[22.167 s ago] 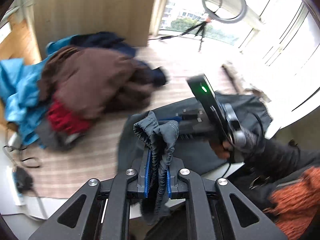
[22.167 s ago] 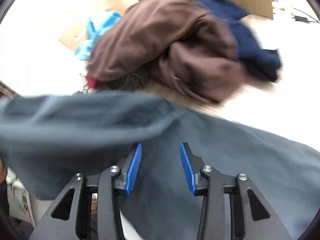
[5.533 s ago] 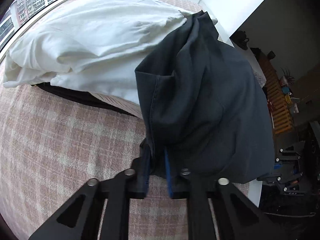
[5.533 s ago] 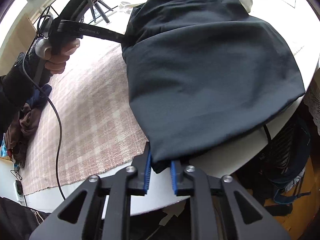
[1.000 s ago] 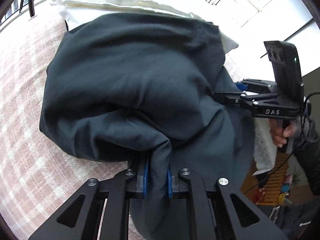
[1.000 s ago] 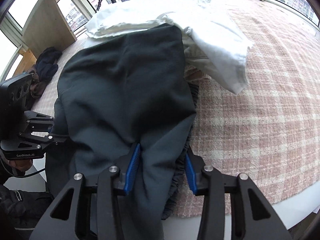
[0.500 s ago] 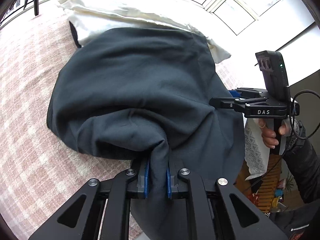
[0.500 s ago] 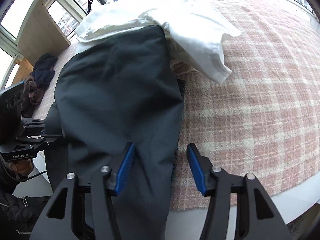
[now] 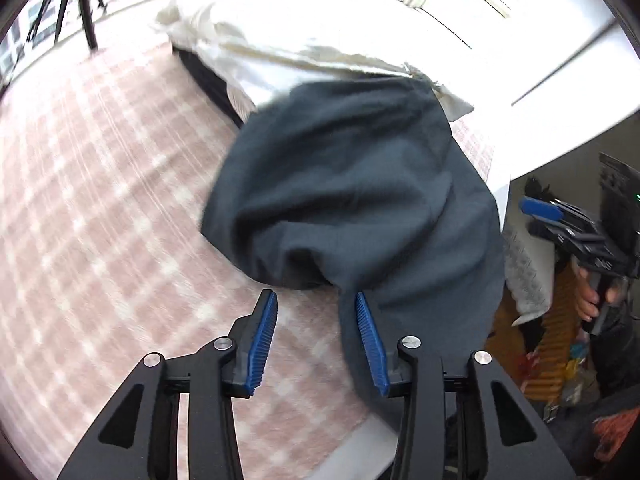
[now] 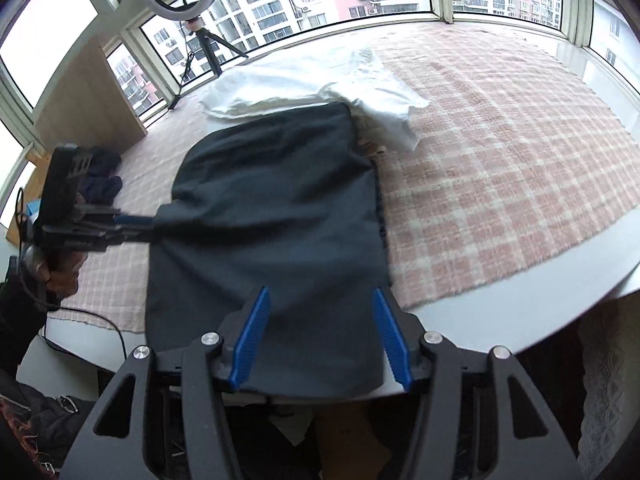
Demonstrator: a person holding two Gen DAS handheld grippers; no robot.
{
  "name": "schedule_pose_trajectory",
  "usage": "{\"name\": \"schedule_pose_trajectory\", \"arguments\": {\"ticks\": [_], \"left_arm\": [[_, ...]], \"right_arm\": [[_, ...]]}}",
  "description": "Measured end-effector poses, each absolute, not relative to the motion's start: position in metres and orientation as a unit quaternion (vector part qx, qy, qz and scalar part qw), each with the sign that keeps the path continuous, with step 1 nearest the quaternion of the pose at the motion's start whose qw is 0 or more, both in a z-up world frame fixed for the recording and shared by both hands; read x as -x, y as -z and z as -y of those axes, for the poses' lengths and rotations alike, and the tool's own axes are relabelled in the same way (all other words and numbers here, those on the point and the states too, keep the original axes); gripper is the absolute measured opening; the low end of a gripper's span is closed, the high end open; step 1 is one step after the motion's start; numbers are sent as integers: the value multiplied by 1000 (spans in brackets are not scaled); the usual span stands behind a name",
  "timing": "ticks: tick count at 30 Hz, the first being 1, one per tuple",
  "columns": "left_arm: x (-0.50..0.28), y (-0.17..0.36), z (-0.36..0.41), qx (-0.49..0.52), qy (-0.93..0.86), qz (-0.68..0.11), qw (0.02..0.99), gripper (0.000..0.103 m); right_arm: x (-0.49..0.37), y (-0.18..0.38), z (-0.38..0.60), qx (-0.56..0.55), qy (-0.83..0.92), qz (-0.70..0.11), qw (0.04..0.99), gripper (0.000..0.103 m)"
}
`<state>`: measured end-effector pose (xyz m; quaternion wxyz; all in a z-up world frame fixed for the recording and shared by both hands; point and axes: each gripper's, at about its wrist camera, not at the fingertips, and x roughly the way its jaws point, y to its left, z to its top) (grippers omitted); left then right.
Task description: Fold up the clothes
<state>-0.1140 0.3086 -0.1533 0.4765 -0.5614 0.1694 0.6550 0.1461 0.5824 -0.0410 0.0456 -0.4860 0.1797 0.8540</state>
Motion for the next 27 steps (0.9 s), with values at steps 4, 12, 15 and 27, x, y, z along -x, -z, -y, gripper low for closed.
{"name": "schedule_pose_trajectory", "arguments": {"ticks": [4, 12, 15, 27], "left_arm": [[124, 151, -314, 537, -639, -232, 499, 40], [166, 187, -321, 487, -602, -330, 540, 40], [170, 193, -331, 464, -581, -343, 574, 40], [161, 161, -343, 381, -513, -371, 674, 4]], "right_arm": [[-165, 35, -523, 481, -856, -183, 35, 53], [-148, 96, -393, 525, -824, -207, 57, 53], [-155, 107, -382, 525, -809, -238, 113, 53], [-127, 124, -364, 518, -796, -233, 207, 8]]}}
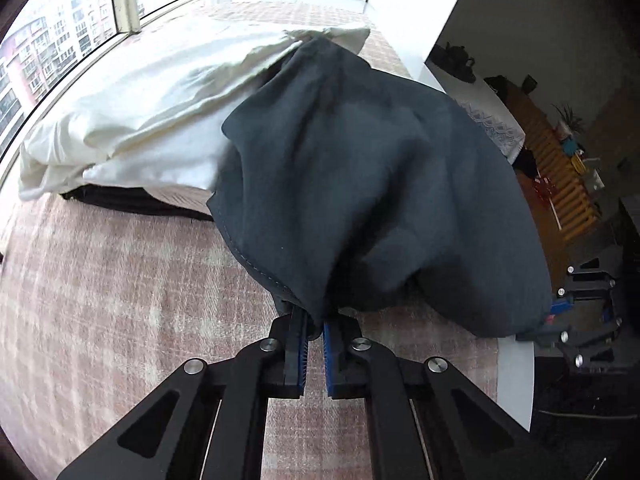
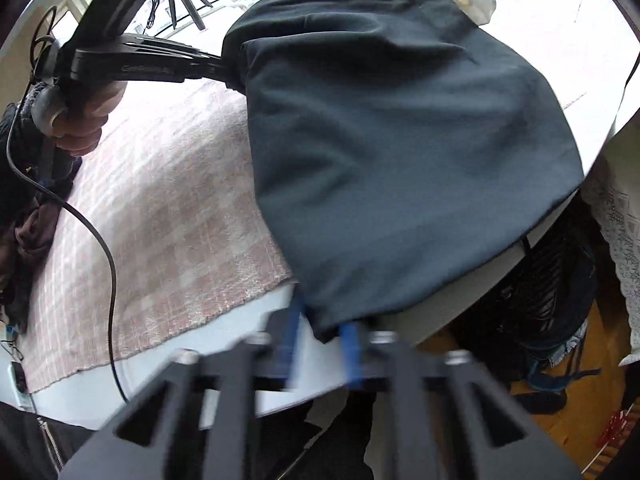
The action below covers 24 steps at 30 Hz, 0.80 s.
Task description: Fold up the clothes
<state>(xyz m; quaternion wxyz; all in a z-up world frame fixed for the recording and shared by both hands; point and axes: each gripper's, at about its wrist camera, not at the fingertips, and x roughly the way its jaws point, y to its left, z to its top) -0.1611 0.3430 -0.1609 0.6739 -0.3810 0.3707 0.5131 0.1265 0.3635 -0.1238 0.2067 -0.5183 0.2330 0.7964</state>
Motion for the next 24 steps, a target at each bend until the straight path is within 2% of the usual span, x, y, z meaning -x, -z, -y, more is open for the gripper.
{"name": "schedule_pose_trajectory", "arguments": {"ticks": [6, 8, 11, 14, 15, 16, 18, 20, 22, 24], "left_arm": [[155, 131, -329, 290, -467, -483, 682, 4], [152, 138, -323, 276, -444, -509, 684, 5], [151, 161, -322, 279, -428, -538, 670, 8], [157, 176, -321, 293, -433, -545, 655, 16], [163, 174, -319, 298, -434, -542, 655, 24], [170, 171, -315, 305, -436, -537, 655, 29], [186, 162, -308, 319, -446, -523, 653, 30], [200, 153, -301, 331, -460, -506, 650, 31], [205, 148, -299, 370, -463, -475, 650, 32], [207, 144, -299, 415, -462, -441, 648, 34]], "right_arm": [[-152, 81, -367, 511, -804, -211, 218, 5], [-161, 70, -367, 506, -806, -208, 224, 5], [-152, 92, -366, 535, -785, -219, 224, 5], [-147, 109, -359, 559, -768, -213, 228, 7], [-147, 110, -357, 564, -764, -211, 232, 8], [-151, 106, -355, 563, -765, -209, 232, 13], [-161, 96, -350, 552, -770, -212, 240, 23], [-171, 86, -346, 535, -777, -216, 253, 43], [-176, 78, -343, 526, -779, -213, 265, 45], [-180, 78, -347, 505, -781, -263, 257, 45]]}}
